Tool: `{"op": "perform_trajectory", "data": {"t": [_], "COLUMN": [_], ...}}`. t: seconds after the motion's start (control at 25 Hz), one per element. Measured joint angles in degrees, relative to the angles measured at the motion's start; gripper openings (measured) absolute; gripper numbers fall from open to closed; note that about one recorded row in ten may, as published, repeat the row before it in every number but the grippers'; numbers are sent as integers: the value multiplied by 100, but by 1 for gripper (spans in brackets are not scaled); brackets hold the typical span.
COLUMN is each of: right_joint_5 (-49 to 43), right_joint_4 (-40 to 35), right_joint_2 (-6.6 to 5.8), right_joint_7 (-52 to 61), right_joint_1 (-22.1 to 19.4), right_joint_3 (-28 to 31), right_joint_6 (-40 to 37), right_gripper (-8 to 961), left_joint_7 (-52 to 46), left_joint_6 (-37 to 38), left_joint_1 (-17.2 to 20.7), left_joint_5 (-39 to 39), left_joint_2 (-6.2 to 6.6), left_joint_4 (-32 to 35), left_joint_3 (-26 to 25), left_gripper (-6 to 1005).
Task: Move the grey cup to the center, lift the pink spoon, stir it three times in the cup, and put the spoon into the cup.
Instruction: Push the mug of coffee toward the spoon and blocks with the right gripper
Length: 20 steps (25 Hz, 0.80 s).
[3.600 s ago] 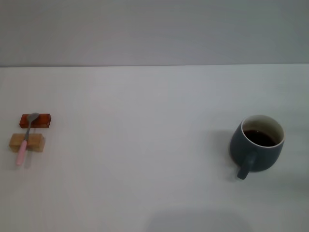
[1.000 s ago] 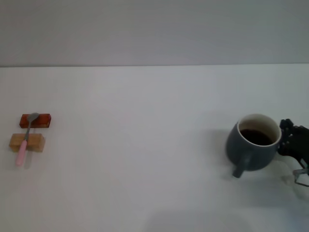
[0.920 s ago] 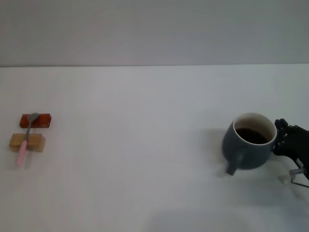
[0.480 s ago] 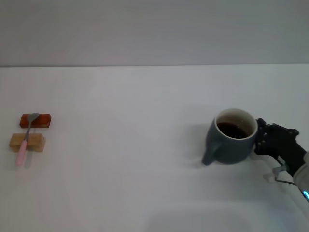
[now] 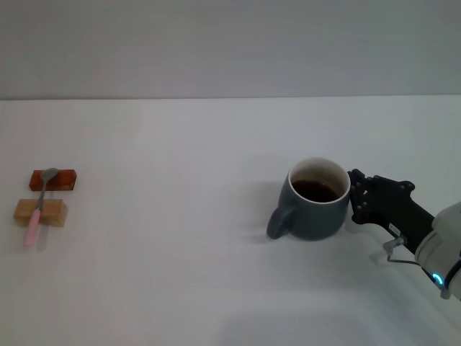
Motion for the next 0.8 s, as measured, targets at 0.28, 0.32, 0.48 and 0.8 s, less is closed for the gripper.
{"op": "perform_trajectory", "data": {"t": [0.28,0.32,0.48,0.8], "right_joint_5": [-62,-62,-71,-75], "right_joint_4": [22,22,104,235], "right_joint_2": [-8,-8,7,86], "right_joint_7": [42,42,45,56], "right_joint_1": [132,132,287,497], "right_joint_3": [1,1,0,0], "right_joint_6": [152,152,392,814], "right_gripper": [51,51,50,51], "left_joint_7": [-11,-11,-13,-67], "left_joint_6": [-98,-98,-134,-225], "left_joint_1": [-2,-2,-2,-1], "left_joint_5": [0,0,0,0], "left_joint_2": [-7,-7,-7,-7], "left_joint_4": [28,28,38,50], "left_joint_3": [36,36,60,70], "left_gripper": [860,860,860,860]}}
